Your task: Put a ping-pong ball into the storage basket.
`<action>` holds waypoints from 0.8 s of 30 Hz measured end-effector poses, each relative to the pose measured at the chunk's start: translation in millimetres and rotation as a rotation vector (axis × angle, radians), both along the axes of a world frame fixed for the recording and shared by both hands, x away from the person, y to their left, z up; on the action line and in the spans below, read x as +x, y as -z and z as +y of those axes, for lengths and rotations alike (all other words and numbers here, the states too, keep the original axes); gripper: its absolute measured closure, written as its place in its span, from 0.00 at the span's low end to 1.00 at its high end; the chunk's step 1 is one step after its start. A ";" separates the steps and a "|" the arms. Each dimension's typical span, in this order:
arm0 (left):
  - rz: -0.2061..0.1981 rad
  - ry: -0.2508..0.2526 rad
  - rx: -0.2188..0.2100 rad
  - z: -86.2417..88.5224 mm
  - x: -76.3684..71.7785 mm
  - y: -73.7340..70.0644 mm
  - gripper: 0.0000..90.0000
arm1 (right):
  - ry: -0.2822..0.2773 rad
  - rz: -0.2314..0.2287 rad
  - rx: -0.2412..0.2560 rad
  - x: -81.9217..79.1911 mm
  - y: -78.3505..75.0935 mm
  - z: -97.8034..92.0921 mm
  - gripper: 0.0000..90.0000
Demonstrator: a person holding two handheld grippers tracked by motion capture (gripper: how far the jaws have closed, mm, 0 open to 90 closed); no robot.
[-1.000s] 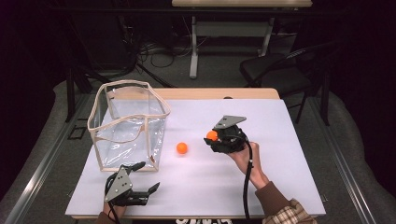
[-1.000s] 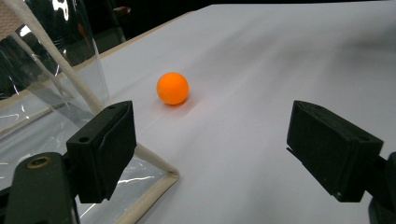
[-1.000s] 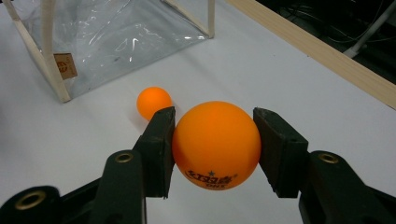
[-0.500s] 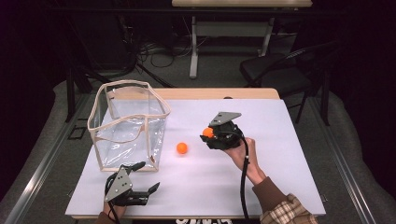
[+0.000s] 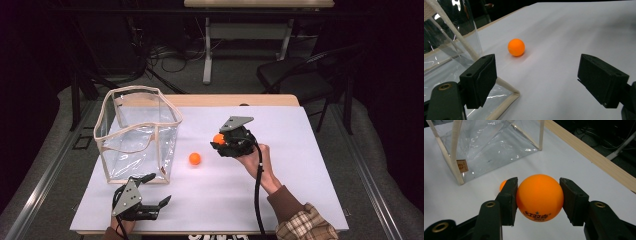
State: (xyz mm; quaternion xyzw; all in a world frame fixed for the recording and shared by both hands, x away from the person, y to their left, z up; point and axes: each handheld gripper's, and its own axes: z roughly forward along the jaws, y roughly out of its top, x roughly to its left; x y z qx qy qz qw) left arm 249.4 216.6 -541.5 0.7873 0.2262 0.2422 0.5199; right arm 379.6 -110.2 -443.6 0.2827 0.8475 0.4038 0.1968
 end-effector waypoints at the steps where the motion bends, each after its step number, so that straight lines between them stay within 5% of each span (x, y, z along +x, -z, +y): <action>1: 0.000 0.000 0.001 0.0 0.1 0.0 0.18 | -0.005 -0.002 -0.005 1.0 -0.7 1.5 0.56; 24: 0.001 -0.001 0.003 0.1 0.0 0.0 0.18 | -0.020 -0.004 -0.008 8.3 -8.8 12.5 0.56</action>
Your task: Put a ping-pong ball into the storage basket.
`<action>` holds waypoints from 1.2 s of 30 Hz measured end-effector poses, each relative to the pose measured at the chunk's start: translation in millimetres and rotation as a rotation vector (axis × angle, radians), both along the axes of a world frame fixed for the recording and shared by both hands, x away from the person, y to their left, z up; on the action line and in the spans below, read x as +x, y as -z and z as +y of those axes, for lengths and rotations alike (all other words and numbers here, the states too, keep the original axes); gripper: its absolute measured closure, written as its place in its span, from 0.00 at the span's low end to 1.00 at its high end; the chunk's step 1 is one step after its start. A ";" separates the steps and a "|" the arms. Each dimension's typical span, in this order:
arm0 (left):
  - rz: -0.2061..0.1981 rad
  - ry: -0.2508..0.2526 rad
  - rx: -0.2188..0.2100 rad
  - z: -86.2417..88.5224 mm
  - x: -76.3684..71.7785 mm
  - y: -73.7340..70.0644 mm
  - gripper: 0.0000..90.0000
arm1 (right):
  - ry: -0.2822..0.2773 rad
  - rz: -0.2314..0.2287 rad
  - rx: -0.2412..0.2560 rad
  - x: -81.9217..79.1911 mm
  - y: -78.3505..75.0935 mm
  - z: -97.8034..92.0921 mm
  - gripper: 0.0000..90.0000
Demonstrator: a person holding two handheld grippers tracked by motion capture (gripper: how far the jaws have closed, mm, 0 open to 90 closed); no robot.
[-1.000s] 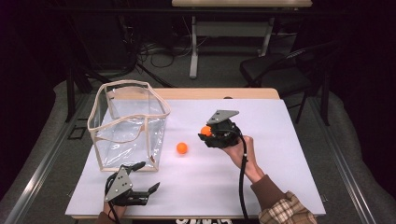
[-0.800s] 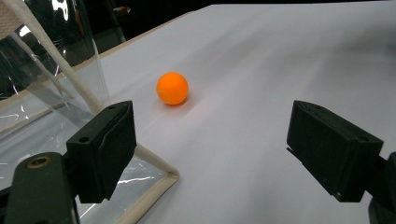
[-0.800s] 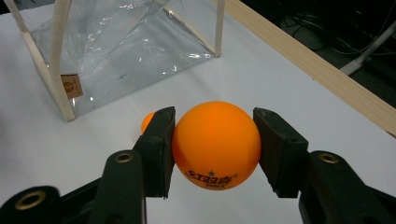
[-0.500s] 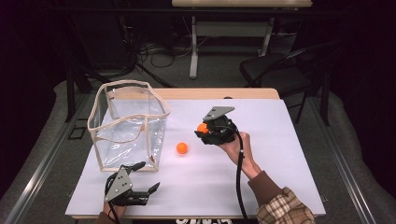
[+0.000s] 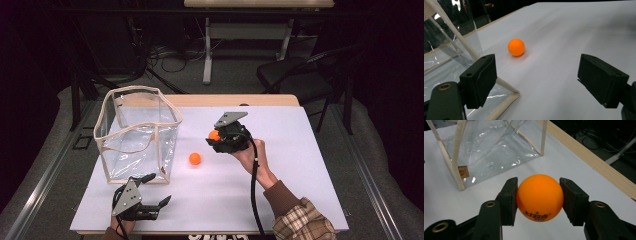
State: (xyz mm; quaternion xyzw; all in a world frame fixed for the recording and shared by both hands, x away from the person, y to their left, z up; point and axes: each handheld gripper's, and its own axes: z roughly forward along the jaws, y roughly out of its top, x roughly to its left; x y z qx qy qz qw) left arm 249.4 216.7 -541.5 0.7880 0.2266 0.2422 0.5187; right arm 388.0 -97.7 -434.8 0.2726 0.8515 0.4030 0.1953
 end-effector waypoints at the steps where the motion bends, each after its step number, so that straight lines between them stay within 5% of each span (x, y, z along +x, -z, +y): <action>1: 0.000 0.000 0.000 0.0 0.0 0.0 0.17 | 0.001 0.000 -0.001 0.3 -0.2 0.3 0.56; 36: 0.000 0.002 0.003 0.0 0.1 0.0 0.18 | -0.027 -0.012 0.007 11.0 -19.3 20.7 0.56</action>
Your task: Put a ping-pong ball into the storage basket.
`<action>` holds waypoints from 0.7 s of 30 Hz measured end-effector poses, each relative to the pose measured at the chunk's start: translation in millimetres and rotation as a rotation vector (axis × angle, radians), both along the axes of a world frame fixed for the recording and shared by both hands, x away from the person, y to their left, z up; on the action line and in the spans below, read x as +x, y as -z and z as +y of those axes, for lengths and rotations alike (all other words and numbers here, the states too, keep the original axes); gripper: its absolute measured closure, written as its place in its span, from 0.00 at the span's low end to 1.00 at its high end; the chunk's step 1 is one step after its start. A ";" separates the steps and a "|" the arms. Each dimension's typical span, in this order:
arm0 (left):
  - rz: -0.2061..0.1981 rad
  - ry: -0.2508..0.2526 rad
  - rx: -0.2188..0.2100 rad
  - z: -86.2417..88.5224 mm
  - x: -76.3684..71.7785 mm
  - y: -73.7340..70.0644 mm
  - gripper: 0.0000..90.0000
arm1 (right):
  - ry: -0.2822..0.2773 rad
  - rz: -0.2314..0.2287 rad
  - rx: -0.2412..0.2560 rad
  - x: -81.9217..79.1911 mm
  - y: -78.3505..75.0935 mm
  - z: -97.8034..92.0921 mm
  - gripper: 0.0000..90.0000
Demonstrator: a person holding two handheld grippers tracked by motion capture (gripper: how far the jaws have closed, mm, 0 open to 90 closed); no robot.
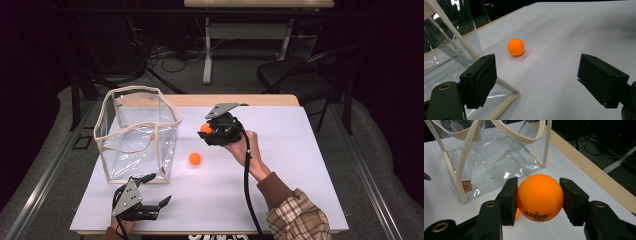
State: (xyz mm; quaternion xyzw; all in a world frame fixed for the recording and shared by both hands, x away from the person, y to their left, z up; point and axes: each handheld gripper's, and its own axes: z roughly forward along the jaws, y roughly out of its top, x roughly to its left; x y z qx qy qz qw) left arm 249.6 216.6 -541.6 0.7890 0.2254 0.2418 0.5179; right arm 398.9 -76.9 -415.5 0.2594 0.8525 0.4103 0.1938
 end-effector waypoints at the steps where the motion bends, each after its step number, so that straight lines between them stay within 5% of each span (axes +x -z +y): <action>1: 0.000 0.000 -0.001 0.0 0.0 0.0 0.18 | -0.002 -0.006 -0.001 0.3 -0.6 1.0 0.56; 21: 0.000 0.001 -0.001 0.0 0.2 0.1 0.18 | -0.022 -0.008 0.004 5.9 -11.1 18.6 0.56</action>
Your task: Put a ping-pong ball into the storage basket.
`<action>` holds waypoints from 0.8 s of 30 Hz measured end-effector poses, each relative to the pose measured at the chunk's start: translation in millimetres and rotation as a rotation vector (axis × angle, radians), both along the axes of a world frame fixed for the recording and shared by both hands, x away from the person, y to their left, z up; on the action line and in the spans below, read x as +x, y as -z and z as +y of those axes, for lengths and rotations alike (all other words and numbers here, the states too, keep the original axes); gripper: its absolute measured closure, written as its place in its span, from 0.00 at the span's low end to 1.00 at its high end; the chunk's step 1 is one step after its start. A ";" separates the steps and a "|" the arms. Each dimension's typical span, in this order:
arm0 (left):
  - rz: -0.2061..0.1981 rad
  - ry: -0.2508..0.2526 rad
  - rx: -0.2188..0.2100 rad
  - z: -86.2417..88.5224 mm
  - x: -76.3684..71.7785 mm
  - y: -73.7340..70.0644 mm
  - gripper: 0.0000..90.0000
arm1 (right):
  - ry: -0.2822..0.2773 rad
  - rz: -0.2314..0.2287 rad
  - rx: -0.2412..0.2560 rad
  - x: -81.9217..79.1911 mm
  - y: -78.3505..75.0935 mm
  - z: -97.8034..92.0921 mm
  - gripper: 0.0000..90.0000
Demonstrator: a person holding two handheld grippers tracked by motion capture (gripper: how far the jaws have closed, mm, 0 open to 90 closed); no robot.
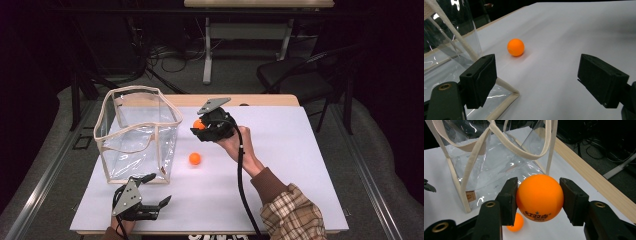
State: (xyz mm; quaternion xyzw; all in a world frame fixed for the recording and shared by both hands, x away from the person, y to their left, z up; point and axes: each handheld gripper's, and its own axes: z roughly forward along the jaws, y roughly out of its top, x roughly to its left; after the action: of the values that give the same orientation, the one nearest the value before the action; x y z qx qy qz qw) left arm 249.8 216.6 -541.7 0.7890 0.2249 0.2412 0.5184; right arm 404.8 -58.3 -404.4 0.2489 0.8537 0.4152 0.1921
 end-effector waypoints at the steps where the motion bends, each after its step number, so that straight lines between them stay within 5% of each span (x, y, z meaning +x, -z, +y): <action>1: 0.000 0.000 0.000 0.0 0.0 0.0 0.18 | -0.002 0.001 -0.002 0.5 -0.1 1.9 0.56; 24: 0.000 0.002 0.000 0.3 0.1 0.0 0.18 | -0.019 -0.004 0.008 8.1 -11.1 23.3 0.56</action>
State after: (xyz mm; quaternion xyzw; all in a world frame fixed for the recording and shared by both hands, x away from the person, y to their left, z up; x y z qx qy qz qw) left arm 249.9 216.9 -541.7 0.7891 0.2243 0.2406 0.5187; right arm 413.0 -35.0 -393.3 0.2407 0.8538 0.4211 0.1889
